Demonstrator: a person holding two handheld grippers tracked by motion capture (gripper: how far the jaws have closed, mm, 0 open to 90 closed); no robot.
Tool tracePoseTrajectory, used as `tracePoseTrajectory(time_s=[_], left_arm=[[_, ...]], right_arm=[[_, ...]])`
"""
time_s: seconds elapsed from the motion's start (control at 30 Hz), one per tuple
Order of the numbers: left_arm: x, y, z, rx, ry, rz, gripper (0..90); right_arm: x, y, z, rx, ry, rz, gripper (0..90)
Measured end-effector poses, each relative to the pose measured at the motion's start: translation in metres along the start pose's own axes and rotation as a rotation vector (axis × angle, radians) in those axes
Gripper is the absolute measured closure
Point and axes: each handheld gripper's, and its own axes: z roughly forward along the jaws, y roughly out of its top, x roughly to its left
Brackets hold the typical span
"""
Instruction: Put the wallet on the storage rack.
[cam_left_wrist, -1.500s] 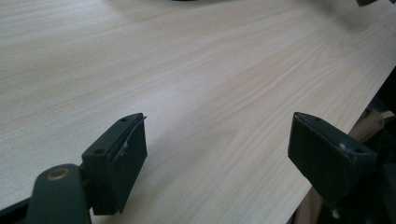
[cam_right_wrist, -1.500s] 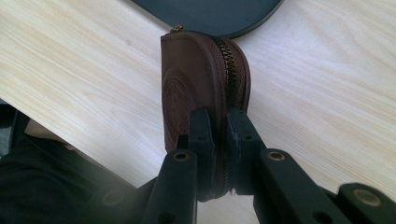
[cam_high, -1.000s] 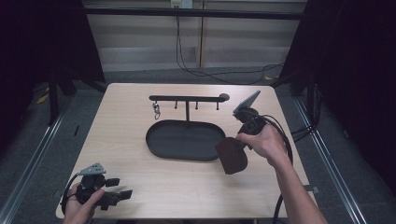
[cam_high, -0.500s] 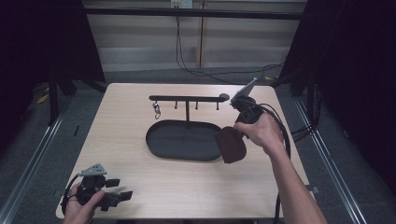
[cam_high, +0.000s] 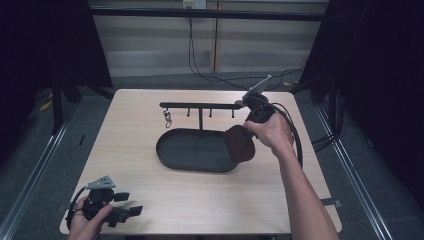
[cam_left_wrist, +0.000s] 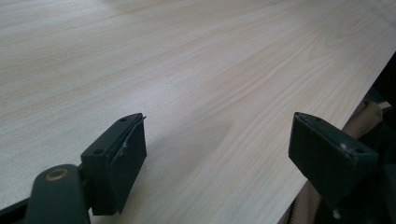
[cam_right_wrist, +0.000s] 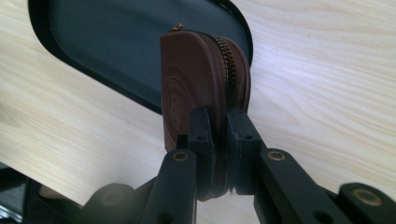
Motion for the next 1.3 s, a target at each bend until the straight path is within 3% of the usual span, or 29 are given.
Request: tracePoseTrajectory(time_s=[0.17,0.5,0.9,1.03,1.3], left_arm=[[0.000,0.000,0.000,0.005,-0.009,0.012,19.0],[0.000,0.000,0.000,0.007,-0.018,0.017,19.0],[0.001,0.000,-0.001,-0.006,-0.020,-0.003,19.0],[0.000,0.000,-0.001,0.002,-0.029,0.011,17.7],[0.000,0.000,-0.001,-0.003,-0.030,0.008,17.7]], right_arm=[[-0.009,0.005,0.007,-0.053,0.077,0.059,81.5],[-0.016,0.008,0.034,-0.085,0.111,0.100,81.6],[-0.024,0.009,0.050,-0.117,0.188,0.154,81.5],[-0.029,0.008,0.061,-0.128,0.215,0.177,81.5],[-0.034,0.003,0.077,-0.133,0.263,0.186,81.5]])
